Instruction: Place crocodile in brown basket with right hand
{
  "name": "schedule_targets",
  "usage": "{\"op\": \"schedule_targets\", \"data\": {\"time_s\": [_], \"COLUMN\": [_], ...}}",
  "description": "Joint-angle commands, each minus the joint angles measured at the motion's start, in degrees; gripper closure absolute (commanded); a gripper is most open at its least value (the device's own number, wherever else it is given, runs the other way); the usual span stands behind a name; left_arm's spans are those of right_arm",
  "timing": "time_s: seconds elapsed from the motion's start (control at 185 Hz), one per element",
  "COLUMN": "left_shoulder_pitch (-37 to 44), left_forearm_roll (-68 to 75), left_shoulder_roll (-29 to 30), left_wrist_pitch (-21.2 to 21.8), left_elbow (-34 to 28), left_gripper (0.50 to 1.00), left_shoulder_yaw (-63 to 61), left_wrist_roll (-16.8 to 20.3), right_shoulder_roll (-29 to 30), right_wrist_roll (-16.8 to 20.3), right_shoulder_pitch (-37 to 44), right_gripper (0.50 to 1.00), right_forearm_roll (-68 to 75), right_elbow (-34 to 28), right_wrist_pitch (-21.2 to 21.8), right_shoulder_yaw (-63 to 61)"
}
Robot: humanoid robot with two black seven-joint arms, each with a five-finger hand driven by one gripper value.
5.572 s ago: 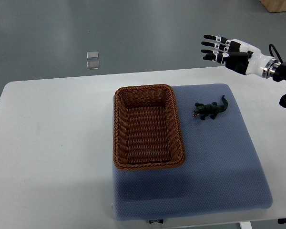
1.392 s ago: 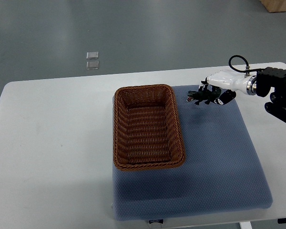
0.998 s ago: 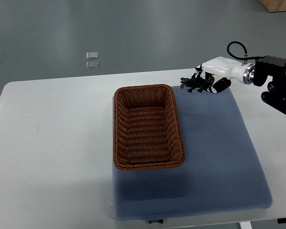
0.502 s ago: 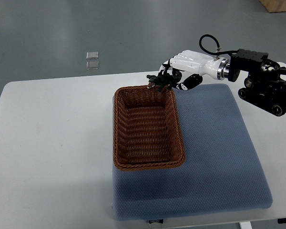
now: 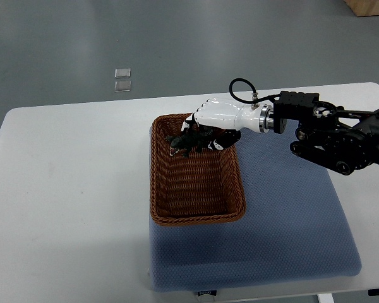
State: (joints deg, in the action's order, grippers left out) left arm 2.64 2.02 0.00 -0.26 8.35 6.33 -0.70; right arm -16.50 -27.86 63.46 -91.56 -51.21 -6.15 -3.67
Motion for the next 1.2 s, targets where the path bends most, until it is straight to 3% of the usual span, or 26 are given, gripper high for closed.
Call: {"op": "schedule_targets", "data": {"time_s": [0.0, 0.076, 0.275, 0.502, 0.89, 1.02, 1.192], "left_shoulder_pitch": [0.0, 0.0, 0.0, 0.0, 0.0, 0.0, 0.0], "left_forearm_roll": [0.0, 0.0, 0.0, 0.0, 0.0, 0.0, 0.0], "left_shoulder_roll": [0.0, 0.0, 0.0, 0.0, 0.0, 0.0, 0.0], "left_wrist_pitch": [0.0, 0.0, 0.0, 0.0, 0.0, 0.0, 0.0], "left_elbow": [0.0, 0.0, 0.0, 0.0, 0.0, 0.0, 0.0], "left_gripper": [0.5, 0.5, 0.5, 0.5, 0.5, 0.5, 0.5], "left_shoulder_yaw": [0.0, 0.0, 0.0, 0.0, 0.0, 0.0, 0.0], "left_wrist_roll": [0.0, 0.0, 0.0, 0.0, 0.0, 0.0, 0.0], "right_shoulder_roll": [0.77, 0.86, 1.3, 1.38, -1.87, -3.01, -5.47], "right_wrist_roll": [-0.01, -0.01, 0.08, 0.35, 0.08, 0.26, 0.61], "right_shoulder_pitch": [-0.36, -0.36, -1.06, -1.5, -1.15, -1.59, -4.23], "right_gripper": [0.971, 0.959, 0.842, 0.599, 0.591, 0.591, 0.591], "right_forearm_roll": [-0.81, -0.9, -0.81, -0.46, 6.22, 19.58, 42.34], "right_elbow": [-0.03, -0.03, -0.03, -0.03, 0.06, 0.06, 0.76], "right_wrist_pitch": [0.0, -0.53, -0.88, -0.88, -1.94, 1.23, 8.87], "right_shoulder_yaw": [0.42, 0.86, 1.56, 1.74, -0.9, -3.45, -5.73]}}
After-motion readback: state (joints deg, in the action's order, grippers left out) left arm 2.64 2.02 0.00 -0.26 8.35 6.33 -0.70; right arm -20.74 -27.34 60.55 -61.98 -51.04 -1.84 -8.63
